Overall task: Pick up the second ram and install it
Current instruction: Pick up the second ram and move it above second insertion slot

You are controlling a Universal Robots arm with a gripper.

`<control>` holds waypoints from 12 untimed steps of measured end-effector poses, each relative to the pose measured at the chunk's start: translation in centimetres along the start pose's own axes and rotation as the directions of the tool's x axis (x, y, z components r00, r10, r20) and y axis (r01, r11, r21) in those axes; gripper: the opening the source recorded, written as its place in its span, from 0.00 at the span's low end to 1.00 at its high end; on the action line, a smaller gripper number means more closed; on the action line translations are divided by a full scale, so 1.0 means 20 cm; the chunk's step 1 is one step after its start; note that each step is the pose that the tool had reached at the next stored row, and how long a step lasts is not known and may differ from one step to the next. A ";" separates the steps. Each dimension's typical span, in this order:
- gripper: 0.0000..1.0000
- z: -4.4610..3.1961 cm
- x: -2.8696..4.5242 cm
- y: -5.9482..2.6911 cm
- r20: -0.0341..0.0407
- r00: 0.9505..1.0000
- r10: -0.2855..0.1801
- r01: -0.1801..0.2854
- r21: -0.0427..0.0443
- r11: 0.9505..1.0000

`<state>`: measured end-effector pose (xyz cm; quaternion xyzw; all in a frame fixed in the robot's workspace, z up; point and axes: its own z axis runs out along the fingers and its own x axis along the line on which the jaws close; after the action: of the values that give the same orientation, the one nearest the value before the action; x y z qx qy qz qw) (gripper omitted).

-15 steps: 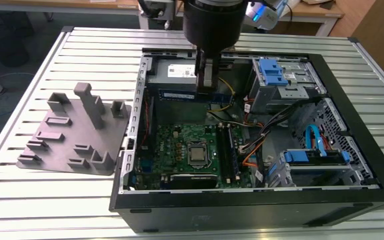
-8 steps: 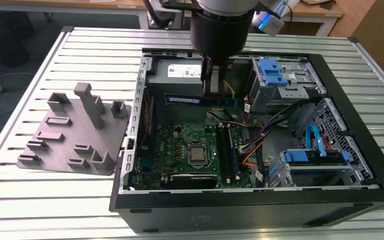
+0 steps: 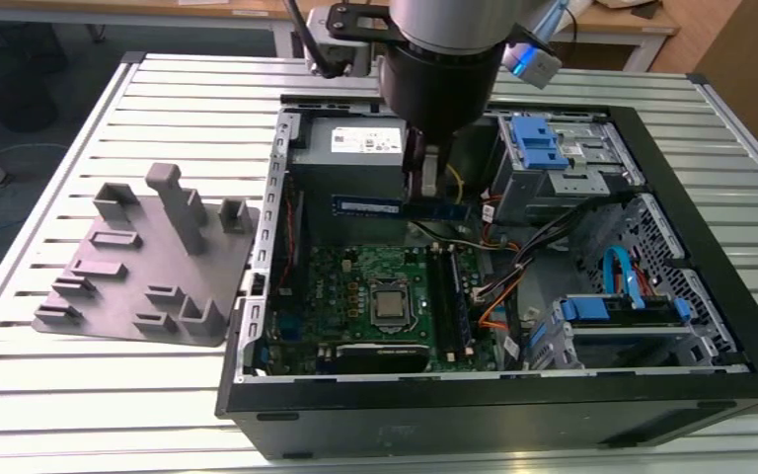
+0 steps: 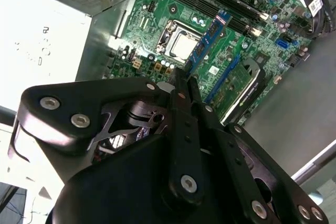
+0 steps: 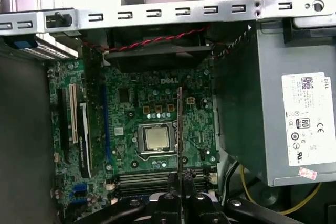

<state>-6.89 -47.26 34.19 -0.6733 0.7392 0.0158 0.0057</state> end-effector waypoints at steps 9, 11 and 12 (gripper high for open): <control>0.11 0.060 0.000 -0.022 0.000 1.000 0.000 0.000 0.000 1.000; 0.11 0.076 0.000 -0.028 0.000 1.000 0.000 0.000 0.000 1.000; 0.11 0.085 0.000 -0.032 0.000 1.000 0.000 0.000 0.000 1.000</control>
<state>-6.27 -47.26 32.49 -0.6733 0.7392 0.0158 0.0057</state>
